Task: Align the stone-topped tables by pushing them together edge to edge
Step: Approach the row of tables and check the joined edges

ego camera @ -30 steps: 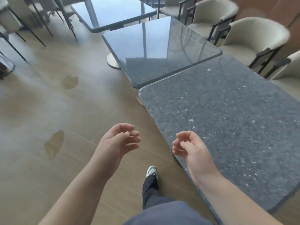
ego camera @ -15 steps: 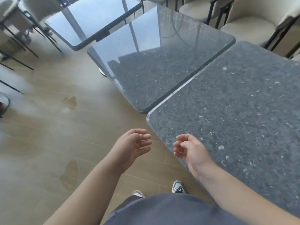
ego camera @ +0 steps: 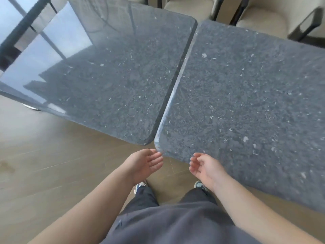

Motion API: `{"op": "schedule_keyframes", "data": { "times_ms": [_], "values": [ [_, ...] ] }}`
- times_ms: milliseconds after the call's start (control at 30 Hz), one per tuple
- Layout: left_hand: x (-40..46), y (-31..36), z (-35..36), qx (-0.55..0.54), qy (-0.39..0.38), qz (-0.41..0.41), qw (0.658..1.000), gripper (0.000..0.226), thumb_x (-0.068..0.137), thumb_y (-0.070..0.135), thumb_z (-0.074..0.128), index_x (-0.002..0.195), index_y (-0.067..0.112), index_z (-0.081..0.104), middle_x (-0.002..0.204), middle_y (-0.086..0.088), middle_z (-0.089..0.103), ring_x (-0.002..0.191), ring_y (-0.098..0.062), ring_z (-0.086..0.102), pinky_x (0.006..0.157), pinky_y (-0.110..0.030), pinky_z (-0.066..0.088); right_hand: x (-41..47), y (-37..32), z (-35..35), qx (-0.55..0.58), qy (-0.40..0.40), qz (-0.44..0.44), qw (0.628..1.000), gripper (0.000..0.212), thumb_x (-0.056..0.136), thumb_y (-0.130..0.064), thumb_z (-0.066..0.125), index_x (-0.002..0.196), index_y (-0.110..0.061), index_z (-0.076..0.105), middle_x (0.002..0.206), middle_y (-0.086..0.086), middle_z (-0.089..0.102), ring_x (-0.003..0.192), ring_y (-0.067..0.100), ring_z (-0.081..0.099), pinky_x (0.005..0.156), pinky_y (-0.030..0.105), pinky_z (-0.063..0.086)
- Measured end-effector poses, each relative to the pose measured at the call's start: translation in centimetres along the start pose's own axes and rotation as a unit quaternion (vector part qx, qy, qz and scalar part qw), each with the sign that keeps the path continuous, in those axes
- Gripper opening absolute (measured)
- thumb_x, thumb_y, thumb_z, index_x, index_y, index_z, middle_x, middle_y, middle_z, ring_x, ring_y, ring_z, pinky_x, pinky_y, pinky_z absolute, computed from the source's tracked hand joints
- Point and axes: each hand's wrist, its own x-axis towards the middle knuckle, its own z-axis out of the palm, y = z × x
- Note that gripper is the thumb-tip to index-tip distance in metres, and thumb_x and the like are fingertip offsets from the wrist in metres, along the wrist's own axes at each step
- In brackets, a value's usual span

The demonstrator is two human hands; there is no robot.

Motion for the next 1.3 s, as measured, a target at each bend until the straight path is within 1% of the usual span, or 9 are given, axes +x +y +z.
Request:
{"op": "schedule_keyframes", "data": {
  "times_ms": [167, 333, 433, 567, 700, 867, 933, 1033, 1300],
  "values": [
    [4.3, -0.1, -0.2, 0.055, 0.014, -0.075, 0.996, 0.042, 0.103, 0.005, 0.045, 0.143, -0.006, 0.040, 0.142, -0.025, 0.047, 0.132, -0.037, 0.048, 0.113, -0.045, 0.040, 1.8, 3.2, 0.4, 0.100, 0.068, 0.051, 0.991, 0.022, 0.099, -0.003, 0.038, 0.092, -0.007, 0.058, 0.085, 0.012, 0.063, 0.078, 0.025, 0.061, 0.071, 0.037, 0.051],
    [8.0, -1.8, 0.6, -0.005, 0.048, -0.103, 0.993, 0.065, 0.103, 0.008, 0.050, 0.158, -0.001, 0.016, 0.165, -0.021, 0.019, 0.153, -0.034, 0.022, 0.122, -0.044, 0.027, 3.8, 6.1, -1.0, 0.188, 0.088, 0.095, 0.974, 0.017, 0.102, -0.012, 0.043, 0.098, -0.003, 0.056, 0.096, 0.015, 0.062, 0.091, 0.028, 0.062, 0.078, 0.038, 0.052],
    [9.9, -2.9, 1.3, -0.067, 0.048, -0.093, 0.992, 0.062, 0.102, 0.011, 0.054, 0.157, 0.005, 0.026, 0.166, -0.017, 0.022, 0.154, -0.030, 0.022, 0.122, -0.041, 0.027, 5.5, 6.7, -1.9, 0.258, 0.086, 0.102, 0.957, 0.027, 0.103, -0.022, 0.052, 0.121, -0.002, 0.046, 0.113, 0.020, 0.058, 0.113, 0.033, 0.059, 0.096, 0.042, 0.050],
    [11.3, -3.9, 2.6, -0.092, 0.032, -0.096, 0.991, 0.061, 0.101, 0.032, 0.061, 0.151, 0.009, 0.038, 0.160, -0.012, 0.037, 0.148, -0.024, 0.036, 0.121, -0.040, 0.030, 7.5, 6.2, -3.3, 0.367, 0.095, 0.069, 0.923, 0.055, 0.099, -0.037, 0.059, 0.142, -0.010, 0.038, 0.132, 0.014, 0.050, 0.135, 0.034, 0.047, 0.115, 0.048, 0.038],
    [13.2, -3.7, 3.5, -0.137, 0.058, -0.104, 0.983, 0.058, 0.085, 0.041, 0.079, 0.129, 0.010, 0.058, 0.141, -0.012, 0.058, 0.127, -0.029, 0.059, 0.114, -0.041, 0.043, 8.8, 4.3, -4.4, 0.439, 0.094, 0.045, 0.892, 0.055, 0.093, -0.051, 0.062, 0.131, -0.014, 0.051, 0.125, 0.014, 0.057, 0.113, 0.033, 0.059, 0.101, 0.052, 0.048],
    [15.3, -4.0, 3.9, -0.170, 0.096, -0.117, 0.974, 0.053, 0.076, 0.034, 0.088, 0.120, 0.012, 0.068, 0.109, -0.012, 0.077, 0.104, -0.031, 0.071, 0.105, -0.044, 0.051, 10.0, 3.6, -6.7, 0.472, 0.131, 0.027, 0.872, 0.042, 0.088, -0.039, 0.074, 0.116, -0.010, 0.062, 0.121, 0.016, 0.066, 0.105, 0.035, 0.066, 0.073, 0.051, 0.058],
    [15.5, -4.2, 3.6, -0.182, 0.081, -0.105, 0.974, 0.048, 0.080, 0.031, 0.085, 0.119, 0.008, 0.067, 0.109, -0.013, 0.077, 0.101, -0.032, 0.072, 0.101, -0.046, 0.054, 10.0, 4.1, -7.2, 0.483, 0.108, 0.023, 0.869, 0.044, 0.087, -0.032, 0.076, 0.119, -0.009, 0.060, 0.122, 0.018, 0.064, 0.110, 0.037, 0.064, 0.078, 0.055, 0.057],
    [15.5, -4.2, 3.4, -0.172, 0.058, -0.097, 0.979, 0.041, 0.087, 0.028, 0.079, 0.119, 0.006, 0.066, 0.111, -0.015, 0.076, 0.104, -0.033, 0.071, 0.099, -0.049, 0.053, 10.0, 4.5, -8.0, 0.473, 0.091, 0.027, 0.876, 0.047, 0.087, -0.029, 0.076, 0.122, -0.006, 0.055, 0.126, 0.020, 0.059, 0.113, 0.038, 0.059, 0.098, 0.058, 0.049],
    [15.6, -4.5, 3.2, -0.112, 0.045, -0.055, 0.991, 0.044, 0.096, 0.030, 0.067, 0.133, 0.007, 0.057, 0.137, -0.015, 0.062, 0.125, -0.033, 0.061, 0.111, -0.051, 0.044, 9.9, 4.1, -7.9, 0.439, 0.090, 0.016, 0.894, 0.046, 0.097, -0.037, 0.062, 0.128, -0.006, 0.051, 0.128, 0.019, 0.058, 0.118, 0.034, 0.057, 0.109, 0.054, 0.043]
  ]
}}
